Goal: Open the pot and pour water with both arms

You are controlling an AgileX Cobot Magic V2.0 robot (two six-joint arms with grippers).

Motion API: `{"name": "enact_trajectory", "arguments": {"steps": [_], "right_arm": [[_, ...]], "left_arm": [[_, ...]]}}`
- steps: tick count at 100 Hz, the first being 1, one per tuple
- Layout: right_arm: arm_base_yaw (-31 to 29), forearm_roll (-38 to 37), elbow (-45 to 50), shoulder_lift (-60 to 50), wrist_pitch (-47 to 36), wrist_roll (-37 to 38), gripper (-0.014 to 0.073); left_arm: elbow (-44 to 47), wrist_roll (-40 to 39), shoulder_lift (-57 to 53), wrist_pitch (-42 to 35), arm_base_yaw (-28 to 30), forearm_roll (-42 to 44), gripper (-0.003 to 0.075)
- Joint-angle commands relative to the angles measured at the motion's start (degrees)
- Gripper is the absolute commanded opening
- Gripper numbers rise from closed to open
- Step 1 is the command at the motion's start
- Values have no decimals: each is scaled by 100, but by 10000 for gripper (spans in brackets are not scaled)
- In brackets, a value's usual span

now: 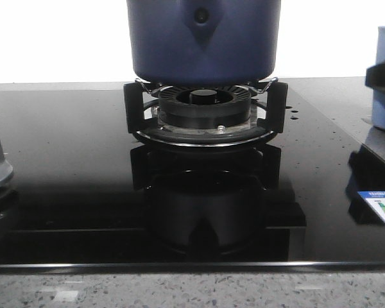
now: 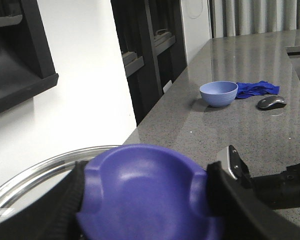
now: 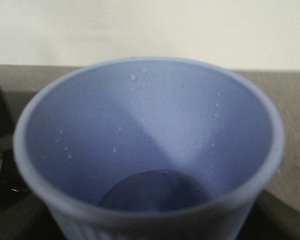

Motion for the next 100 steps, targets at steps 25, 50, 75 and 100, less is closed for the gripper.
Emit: {"name": "enact_trajectory", "arguments": {"steps": [25, 50, 75, 100], "right_arm": [[5, -1766, -1345, -1332, 838, 35, 255], [553, -2981, -2922, -1305, 2337, 53, 255], [1071, -4100, -3928, -781, 2846, 53, 255], [1186, -5271, -4502, -358, 3059, 53, 255]], "left_arm": [[31, -442, -612, -225, 214, -394, 284], [510, -480, -961, -229, 307, -394, 284], [566, -480, -1181, -229, 307, -394, 284], [566, -480, -1399, -229, 307, -381, 284]]}}
